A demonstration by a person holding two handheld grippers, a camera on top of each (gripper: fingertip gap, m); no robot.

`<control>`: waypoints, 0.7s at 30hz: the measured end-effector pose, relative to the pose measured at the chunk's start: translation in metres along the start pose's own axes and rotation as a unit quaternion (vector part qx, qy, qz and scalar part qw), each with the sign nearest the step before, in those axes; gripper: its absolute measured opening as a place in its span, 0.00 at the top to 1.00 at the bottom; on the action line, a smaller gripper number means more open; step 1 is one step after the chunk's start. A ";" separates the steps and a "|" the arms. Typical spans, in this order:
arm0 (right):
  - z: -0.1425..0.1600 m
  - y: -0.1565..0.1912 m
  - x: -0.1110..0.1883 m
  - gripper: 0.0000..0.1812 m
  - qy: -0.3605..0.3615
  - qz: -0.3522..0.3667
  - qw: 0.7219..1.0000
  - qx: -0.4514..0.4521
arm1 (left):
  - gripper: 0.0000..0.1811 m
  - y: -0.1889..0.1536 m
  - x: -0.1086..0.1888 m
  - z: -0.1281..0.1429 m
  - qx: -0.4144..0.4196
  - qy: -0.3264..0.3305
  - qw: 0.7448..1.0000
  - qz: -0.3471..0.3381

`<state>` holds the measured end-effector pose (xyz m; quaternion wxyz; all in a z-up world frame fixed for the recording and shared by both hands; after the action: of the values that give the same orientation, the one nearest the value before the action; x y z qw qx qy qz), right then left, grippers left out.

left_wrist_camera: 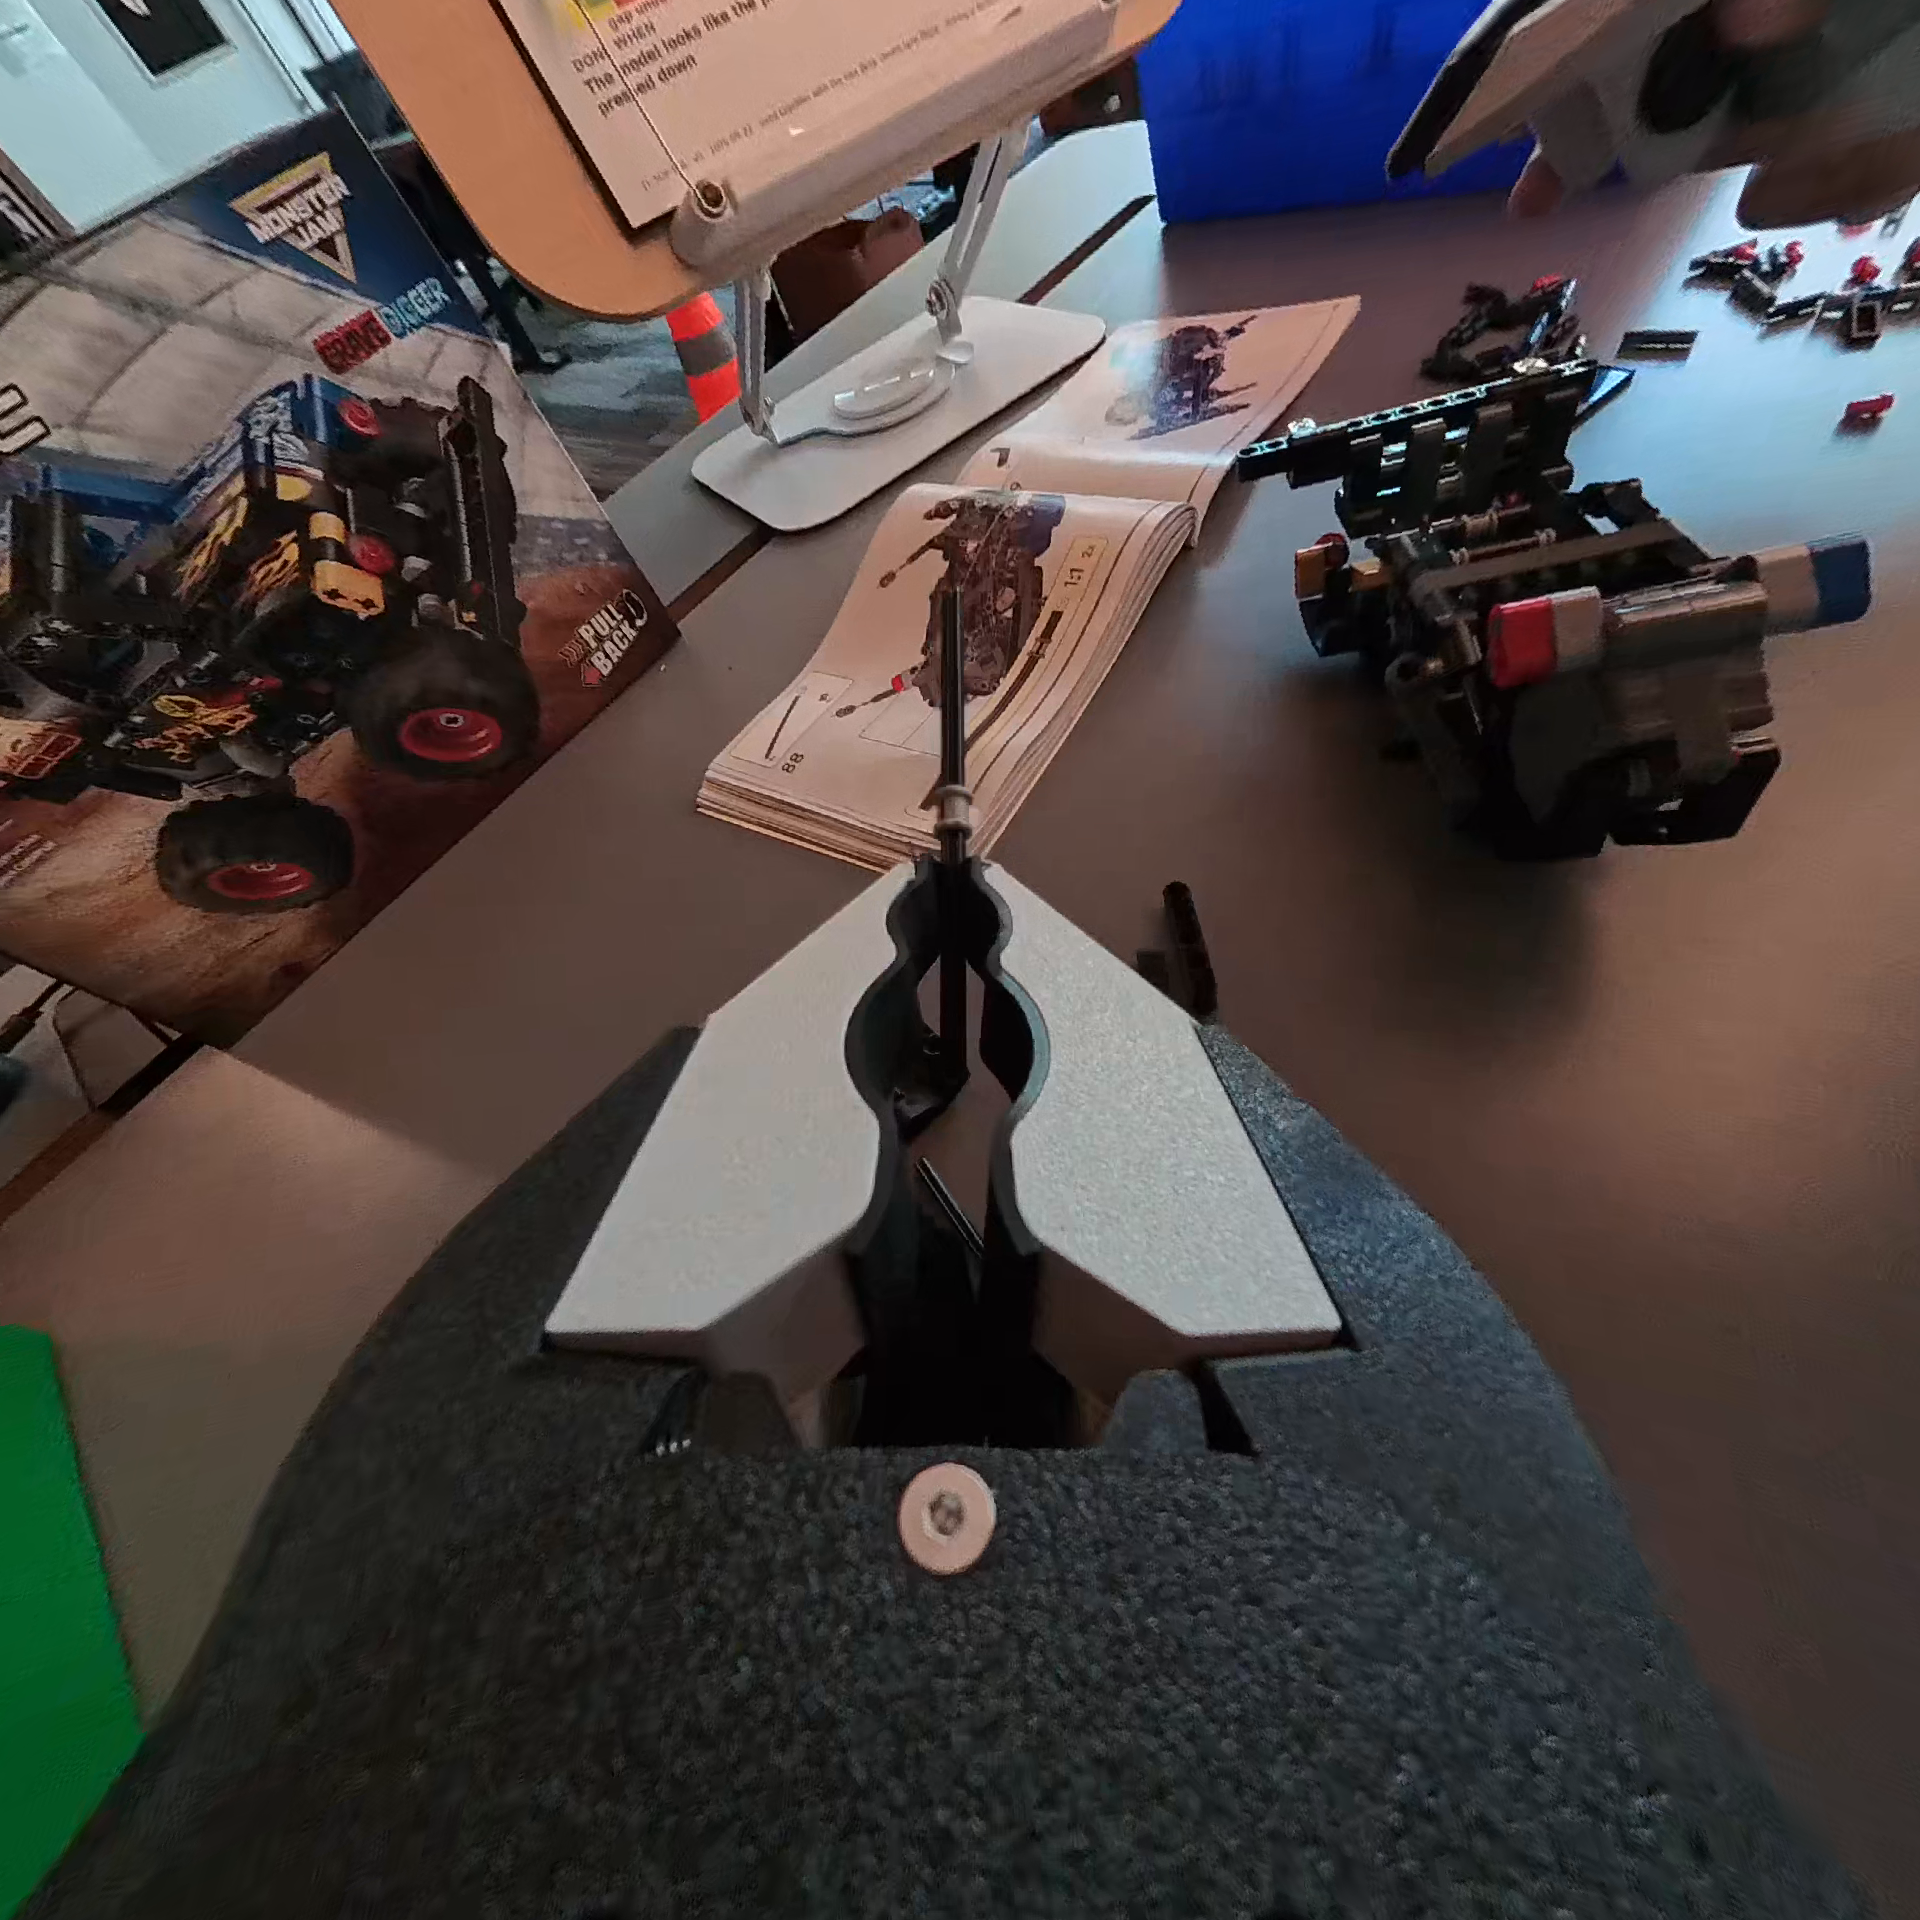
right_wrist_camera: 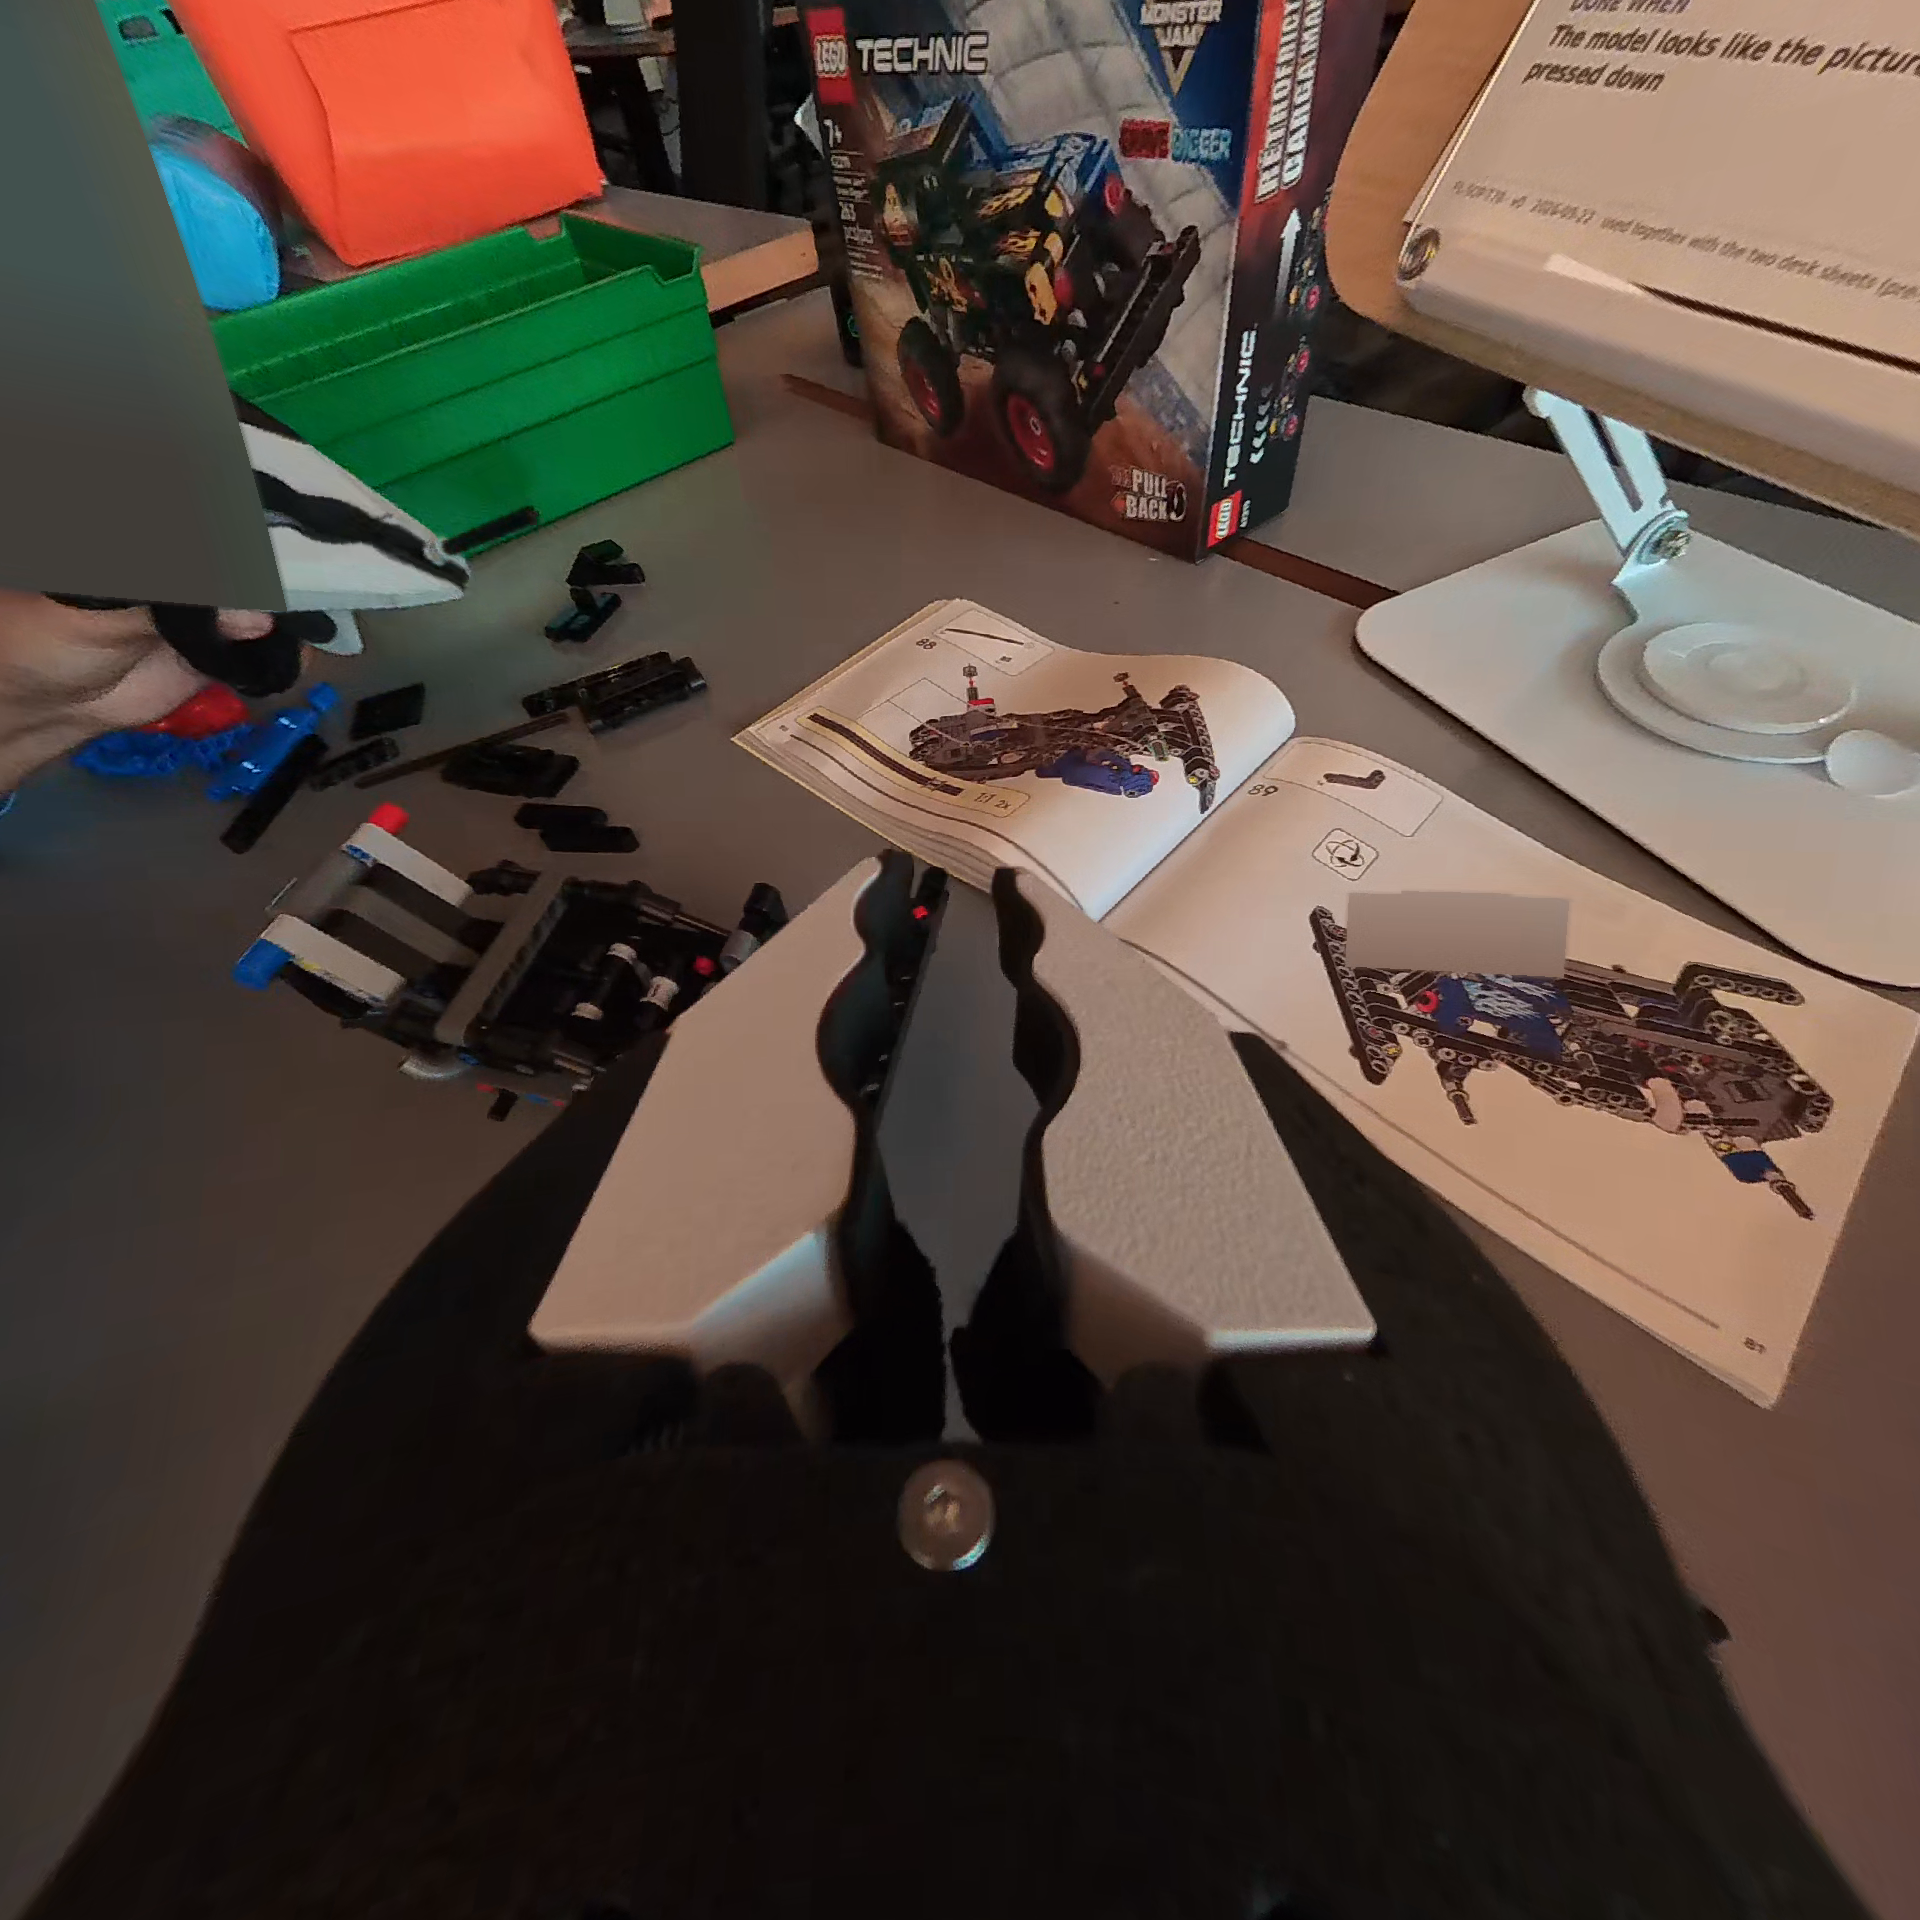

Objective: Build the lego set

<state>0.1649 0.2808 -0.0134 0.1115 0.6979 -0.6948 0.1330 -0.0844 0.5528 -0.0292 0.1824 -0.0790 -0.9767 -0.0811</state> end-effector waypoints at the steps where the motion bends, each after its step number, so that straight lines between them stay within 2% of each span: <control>1: 0.000 0.001 0.000 0.91 0.002 -0.005 1.000 0.000 | 0.99 0.001 -0.001 0.001 0.001 0.003 1.000 0.001; 21: 0.000 0.006 -0.003 0.93 -0.003 -0.014 1.000 0.014 | 1.00 -0.001 -0.002 0.004 -0.025 0.007 1.000 0.004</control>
<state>0.1590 0.2832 -0.0142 0.1011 0.7093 -0.6836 0.1389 -0.0844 0.5526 -0.0332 0.1877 -0.0871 -0.9727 -0.1050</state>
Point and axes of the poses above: each gripper's, where its closed fingertips meet, x back along the fingers, z out of its underside, y = z × x across the jaws, the point moved 9 cm from there along x, back along the fingers, and after that the axes turned 9 degrees about x, right-handed, at the moved point
